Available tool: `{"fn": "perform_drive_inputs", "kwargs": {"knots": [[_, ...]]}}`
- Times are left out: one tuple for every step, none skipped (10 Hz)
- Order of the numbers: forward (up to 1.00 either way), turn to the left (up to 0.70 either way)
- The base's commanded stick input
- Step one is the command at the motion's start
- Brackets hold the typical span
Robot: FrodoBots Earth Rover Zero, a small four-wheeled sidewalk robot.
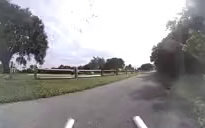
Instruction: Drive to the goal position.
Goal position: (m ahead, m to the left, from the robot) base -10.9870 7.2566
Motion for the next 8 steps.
{"fn": "perform_drive_inputs", "kwargs": {"knots": [[0.69,0.03],[0.69,0.03],[0.65,0.04],[0.6,0.04],[0.06,0.01],[0.29,0.02],[0.69,0.03],[0.69,0.03]]}}
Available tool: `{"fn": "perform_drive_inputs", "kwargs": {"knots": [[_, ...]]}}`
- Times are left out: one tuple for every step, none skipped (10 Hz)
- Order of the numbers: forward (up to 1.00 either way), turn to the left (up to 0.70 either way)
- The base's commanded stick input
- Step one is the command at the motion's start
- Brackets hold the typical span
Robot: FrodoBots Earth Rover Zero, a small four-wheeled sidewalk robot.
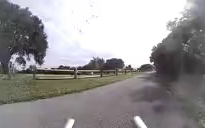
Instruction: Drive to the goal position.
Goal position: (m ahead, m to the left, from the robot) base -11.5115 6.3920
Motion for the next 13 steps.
{"fn": "perform_drive_inputs", "kwargs": {"knots": [[0.69,0.03],[0.69,0.03],[0.66,0.27],[0.59,0.54],[0.58,0.58],[0.58,0.58],[0.57,0.57],[0.57,0.57],[0.57,0.57],[0.56,0.56],[0.56,0.56],[0.56,0.56],[0.54,0.54]]}}
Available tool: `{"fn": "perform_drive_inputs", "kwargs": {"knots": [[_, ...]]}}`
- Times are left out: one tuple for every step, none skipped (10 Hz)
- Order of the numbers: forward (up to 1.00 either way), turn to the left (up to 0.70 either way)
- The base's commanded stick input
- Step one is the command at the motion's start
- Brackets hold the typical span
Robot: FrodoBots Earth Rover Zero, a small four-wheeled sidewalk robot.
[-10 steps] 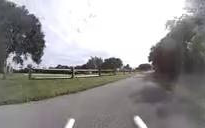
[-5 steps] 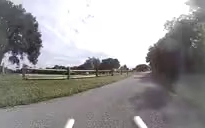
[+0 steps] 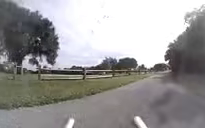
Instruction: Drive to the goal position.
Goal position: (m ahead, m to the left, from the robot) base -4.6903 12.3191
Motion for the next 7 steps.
{"fn": "perform_drive_inputs", "kwargs": {"knots": [[0.52,0.52],[0.48,0.49],[0.23,0.29],[0.06,0.12],[0.06,0.12],[0.06,0.12],[0.06,0.12]]}}
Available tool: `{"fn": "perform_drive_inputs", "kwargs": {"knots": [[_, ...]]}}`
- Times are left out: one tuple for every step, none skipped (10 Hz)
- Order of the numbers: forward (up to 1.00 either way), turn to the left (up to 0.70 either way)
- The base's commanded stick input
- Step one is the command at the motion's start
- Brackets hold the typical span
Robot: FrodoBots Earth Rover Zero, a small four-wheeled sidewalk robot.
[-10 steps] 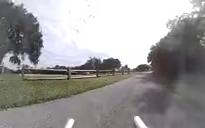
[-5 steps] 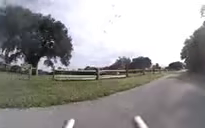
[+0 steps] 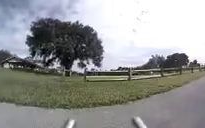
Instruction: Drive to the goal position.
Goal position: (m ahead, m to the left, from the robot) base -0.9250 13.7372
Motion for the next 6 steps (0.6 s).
{"fn": "perform_drive_inputs", "kwargs": {"knots": [[0.06,0.12],[0.06,0.12],[0.06,0.12],[0.06,0.12],[0.06,0.12],[0.06,0.12]]}}
